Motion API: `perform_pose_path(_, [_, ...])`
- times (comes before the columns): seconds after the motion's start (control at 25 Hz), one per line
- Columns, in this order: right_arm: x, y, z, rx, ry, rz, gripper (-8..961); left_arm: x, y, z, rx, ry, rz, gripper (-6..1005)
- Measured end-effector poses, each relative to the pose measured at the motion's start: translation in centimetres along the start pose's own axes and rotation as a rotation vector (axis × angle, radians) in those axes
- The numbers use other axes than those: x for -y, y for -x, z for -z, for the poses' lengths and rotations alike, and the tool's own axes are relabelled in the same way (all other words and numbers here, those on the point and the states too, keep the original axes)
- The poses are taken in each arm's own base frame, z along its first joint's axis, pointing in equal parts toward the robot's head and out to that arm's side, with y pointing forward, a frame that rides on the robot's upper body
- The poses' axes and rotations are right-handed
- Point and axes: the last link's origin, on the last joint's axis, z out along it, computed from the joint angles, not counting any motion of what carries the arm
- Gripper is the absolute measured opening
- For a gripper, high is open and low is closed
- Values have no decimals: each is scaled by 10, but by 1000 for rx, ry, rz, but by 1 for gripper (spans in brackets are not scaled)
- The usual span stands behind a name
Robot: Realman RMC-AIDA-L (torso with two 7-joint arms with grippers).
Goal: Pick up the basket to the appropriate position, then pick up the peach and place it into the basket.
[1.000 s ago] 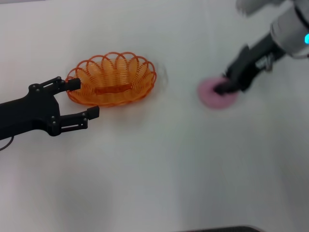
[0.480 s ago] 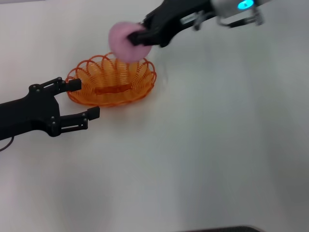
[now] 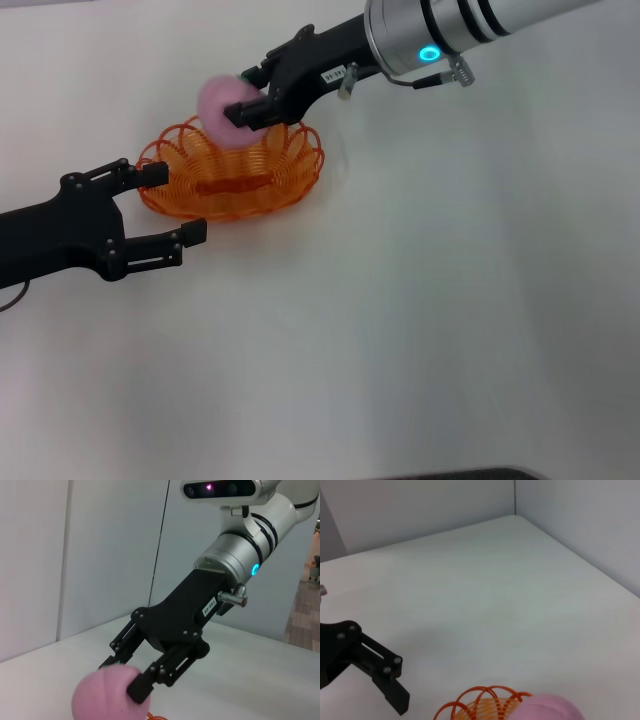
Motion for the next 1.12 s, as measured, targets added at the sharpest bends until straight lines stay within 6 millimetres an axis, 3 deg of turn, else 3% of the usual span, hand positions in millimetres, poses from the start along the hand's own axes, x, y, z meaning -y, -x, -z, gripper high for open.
perform_pose_path(0.16, [1, -5, 1, -2, -2, -9, 478, 0, 0, 0, -2, -2, 7, 876])
perform_pose_path(0.4, [-1, -11, 10, 49, 19, -34, 689, 0, 0, 0, -2, -2, 11, 876])
perform_pose_path(0.6, [-6, -19, 48, 234, 78, -40, 919, 0, -1, 1, -7, -2, 15, 875])
perform_pose_path(0.64, [-7, -24, 58, 270, 82, -39, 928, 1, -1, 1, -7, -5, 18, 875])
perform_pose_path(0.84, [-7, -63, 105, 364, 73, -48, 945, 5, -3, 9, -19, -37, 24, 875])
perform_pose_path(1.12, [-21, -151, 147, 381, -74, -76, 942, 11, -2, 13, -19, -79, 35, 875])
